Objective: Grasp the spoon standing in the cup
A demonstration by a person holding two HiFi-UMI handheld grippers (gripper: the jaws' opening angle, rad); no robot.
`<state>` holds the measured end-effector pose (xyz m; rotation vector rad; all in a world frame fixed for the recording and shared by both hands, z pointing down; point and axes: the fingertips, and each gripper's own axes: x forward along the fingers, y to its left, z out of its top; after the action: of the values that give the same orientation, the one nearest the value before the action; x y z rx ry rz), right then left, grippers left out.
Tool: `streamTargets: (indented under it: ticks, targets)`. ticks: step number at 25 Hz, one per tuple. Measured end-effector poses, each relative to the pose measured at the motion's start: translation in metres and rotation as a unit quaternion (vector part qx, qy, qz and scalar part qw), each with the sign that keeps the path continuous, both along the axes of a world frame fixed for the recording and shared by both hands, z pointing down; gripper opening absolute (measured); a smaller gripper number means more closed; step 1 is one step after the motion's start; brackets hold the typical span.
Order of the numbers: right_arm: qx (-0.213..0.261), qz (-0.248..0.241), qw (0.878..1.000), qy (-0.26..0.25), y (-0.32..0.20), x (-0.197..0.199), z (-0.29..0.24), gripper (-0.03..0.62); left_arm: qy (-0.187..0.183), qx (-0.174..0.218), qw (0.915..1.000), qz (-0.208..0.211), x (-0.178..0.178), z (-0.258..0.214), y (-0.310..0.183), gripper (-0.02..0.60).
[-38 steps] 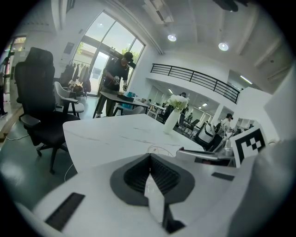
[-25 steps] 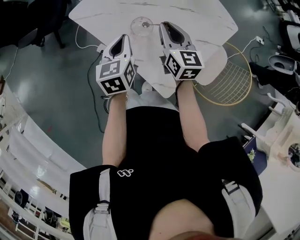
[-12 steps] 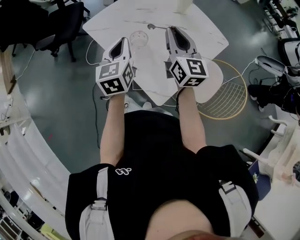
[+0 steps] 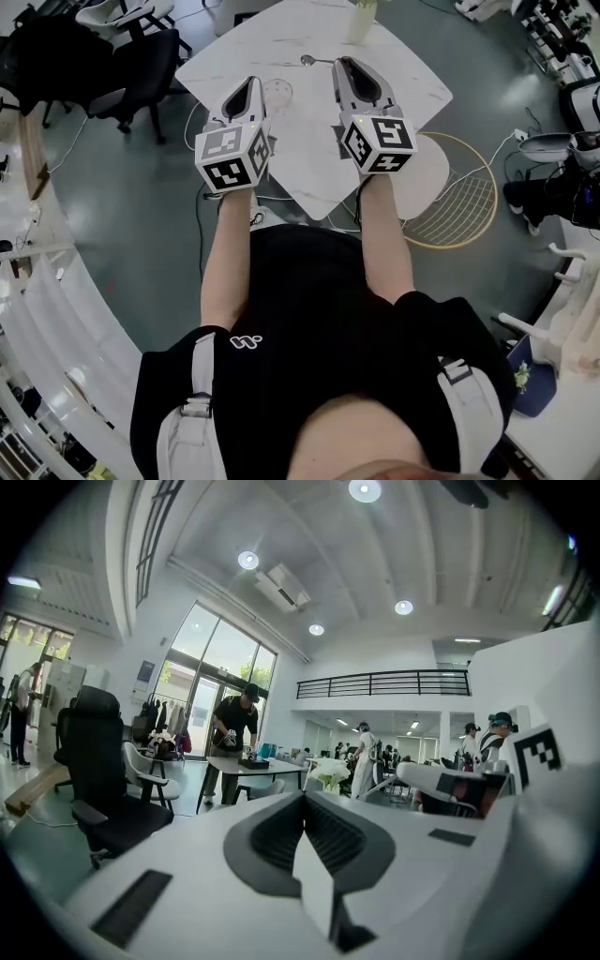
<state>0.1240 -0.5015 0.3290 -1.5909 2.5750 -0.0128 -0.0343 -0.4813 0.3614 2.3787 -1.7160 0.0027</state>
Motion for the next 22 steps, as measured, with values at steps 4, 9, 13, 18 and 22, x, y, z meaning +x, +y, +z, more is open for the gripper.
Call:
streamTargets:
  ticks: [4,9,13,18,22]
  targets:
    - [0.005,-0.008,1.000,-0.007,-0.005,-0.004,-0.005,0.048,-0.009,0.008,0.9999,-0.002,-0.002,-0.007,-0.003,0.015]
    - [0.011,-0.016,1.000,-0.010,-0.009,-0.005,-0.009,0.048,-0.012,0.015,0.9998,-0.001,0.001,-0.015,-0.006,0.015]
    - [0.013,-0.016,1.000,-0.010,-0.012,-0.001,-0.011,0.048,-0.018,0.023,0.9995,0.011,0.012,-0.022,-0.011,0.015]
    - [0.011,-0.009,1.000,-0.009,-0.012,0.006,-0.010,0.048,-0.017,0.017,0.9995,0.019,0.020,-0.018,-0.014,0.015]
    - [0.003,-0.003,1.000,-0.005,-0.011,0.012,-0.002,0.048,-0.019,0.015,0.9989,0.041,0.040,-0.011,-0.012,0.015]
